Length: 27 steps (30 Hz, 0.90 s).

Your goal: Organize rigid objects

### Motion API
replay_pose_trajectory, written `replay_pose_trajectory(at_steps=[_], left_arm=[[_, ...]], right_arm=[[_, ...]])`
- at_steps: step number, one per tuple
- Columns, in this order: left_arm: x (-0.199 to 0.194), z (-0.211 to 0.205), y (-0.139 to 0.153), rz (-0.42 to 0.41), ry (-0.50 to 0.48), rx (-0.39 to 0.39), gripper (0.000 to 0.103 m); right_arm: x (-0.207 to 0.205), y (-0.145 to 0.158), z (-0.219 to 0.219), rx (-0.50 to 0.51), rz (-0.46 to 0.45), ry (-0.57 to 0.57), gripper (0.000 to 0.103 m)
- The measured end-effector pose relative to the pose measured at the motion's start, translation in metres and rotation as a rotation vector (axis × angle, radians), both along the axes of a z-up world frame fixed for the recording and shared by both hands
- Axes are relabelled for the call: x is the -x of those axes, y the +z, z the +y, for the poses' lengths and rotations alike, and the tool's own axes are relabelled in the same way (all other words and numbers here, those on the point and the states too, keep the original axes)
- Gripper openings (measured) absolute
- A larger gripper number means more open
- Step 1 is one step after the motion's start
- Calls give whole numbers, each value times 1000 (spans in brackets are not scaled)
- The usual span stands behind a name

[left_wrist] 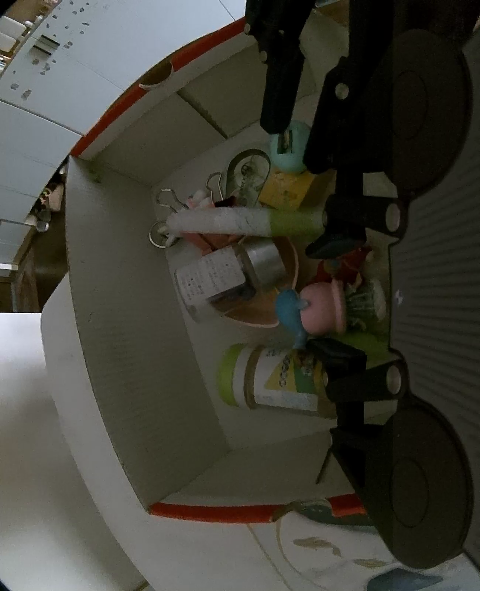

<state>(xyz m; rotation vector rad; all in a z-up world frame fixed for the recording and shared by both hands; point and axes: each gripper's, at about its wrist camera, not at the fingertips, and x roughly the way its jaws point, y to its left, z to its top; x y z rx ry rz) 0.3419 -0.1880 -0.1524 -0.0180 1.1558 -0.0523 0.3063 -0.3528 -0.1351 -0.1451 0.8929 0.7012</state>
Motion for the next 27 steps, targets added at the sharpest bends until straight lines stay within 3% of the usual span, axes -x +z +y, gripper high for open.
replay_pose_trajectory(at_steps=[9,11,13,21,23,27], left_arm=[[21,-1,19,-101,10,8,52],[28,0,26,-125,11,22,52],[36,1,35,-152,10,33,52],[72,8,74,-284,-21,47,55],[79,11,80,-308,-20,50,62],[95,18,94,-357,-15,58,63]], right_arm=[[11,21,-7,-31,-28,34,48],[16,29,-9,-46,-42,36,61],[22,38,-11,-59,-76,41,68],[42,64,-13,-108,-125,38,75],[47,68,-14,-121,-129,36,79],[58,76,-14,-138,-160,36,84]])
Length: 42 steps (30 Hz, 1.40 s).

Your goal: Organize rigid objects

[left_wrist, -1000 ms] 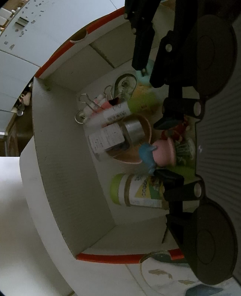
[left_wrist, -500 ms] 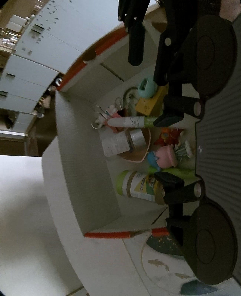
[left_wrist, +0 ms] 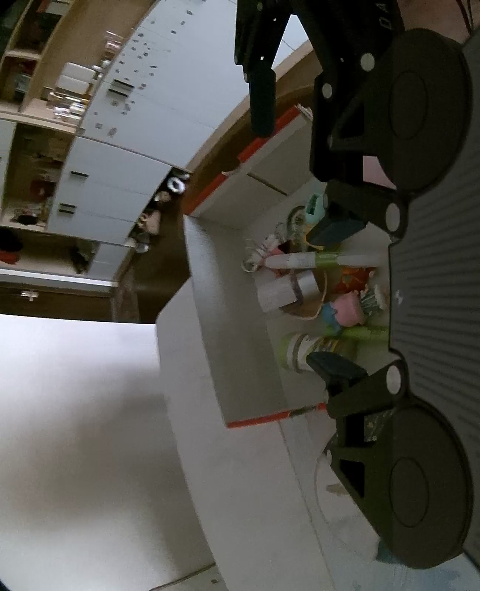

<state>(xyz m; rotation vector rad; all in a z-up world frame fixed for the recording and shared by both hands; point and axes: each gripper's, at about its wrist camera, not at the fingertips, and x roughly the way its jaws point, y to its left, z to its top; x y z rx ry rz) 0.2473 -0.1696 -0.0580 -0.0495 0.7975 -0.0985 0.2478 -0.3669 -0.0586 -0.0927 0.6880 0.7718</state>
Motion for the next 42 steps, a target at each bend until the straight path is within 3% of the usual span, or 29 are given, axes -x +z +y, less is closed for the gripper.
replay_pose_trajectory(at_steps=[9,11,15,22,42], left_arm=[[28,6,21,-80,-12,15,73],[33,7,24,-88,-10,22,80],[41,10,26,-94,-8,54,82],[53,12,27,-83,1,112,100],[75,4,37,-148,-18,99,101]], right_arm=[[23,16,-7,-53,-49,-16,99],[27,19,-9,-70,-49,-24,101],[36,22,-15,-94,-61,-43,102],[44,20,-25,-123,-49,-108,103],[64,11,-30,-126,-56,-158,103]])
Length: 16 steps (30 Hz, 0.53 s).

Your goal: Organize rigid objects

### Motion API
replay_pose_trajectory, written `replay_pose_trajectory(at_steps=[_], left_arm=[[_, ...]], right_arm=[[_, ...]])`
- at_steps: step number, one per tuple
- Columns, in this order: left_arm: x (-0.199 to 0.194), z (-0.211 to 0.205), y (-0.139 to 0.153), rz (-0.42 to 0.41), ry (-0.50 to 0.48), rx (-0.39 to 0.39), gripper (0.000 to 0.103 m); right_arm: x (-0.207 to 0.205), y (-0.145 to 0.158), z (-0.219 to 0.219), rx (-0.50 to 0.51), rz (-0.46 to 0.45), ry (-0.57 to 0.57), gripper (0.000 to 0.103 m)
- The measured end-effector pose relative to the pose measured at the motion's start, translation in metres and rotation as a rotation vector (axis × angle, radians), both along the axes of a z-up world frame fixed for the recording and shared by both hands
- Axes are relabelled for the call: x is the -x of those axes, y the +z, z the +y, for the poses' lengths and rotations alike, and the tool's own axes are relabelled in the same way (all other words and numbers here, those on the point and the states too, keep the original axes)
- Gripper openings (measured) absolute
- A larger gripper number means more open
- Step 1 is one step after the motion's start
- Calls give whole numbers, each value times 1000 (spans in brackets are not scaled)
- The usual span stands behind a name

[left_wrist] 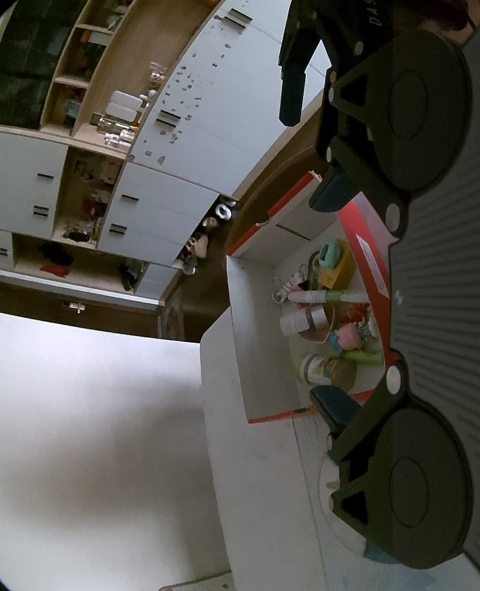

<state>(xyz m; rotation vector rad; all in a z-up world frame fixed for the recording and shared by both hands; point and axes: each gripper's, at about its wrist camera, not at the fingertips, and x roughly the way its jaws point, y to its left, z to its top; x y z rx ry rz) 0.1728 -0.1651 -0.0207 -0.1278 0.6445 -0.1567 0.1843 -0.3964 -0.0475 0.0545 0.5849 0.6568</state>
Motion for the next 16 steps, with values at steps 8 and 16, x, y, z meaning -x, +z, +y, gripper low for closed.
replay_pose_trajectory(at_steps=[8,16], left_arm=[[0,-4,-4,-5,-3,-34,101],[-1,-2,-10,7,-4,-33,101]], right_arm=[[-1,-2,2,3,6,-4,103],[-1,-4,5,8,24,-6,103]])
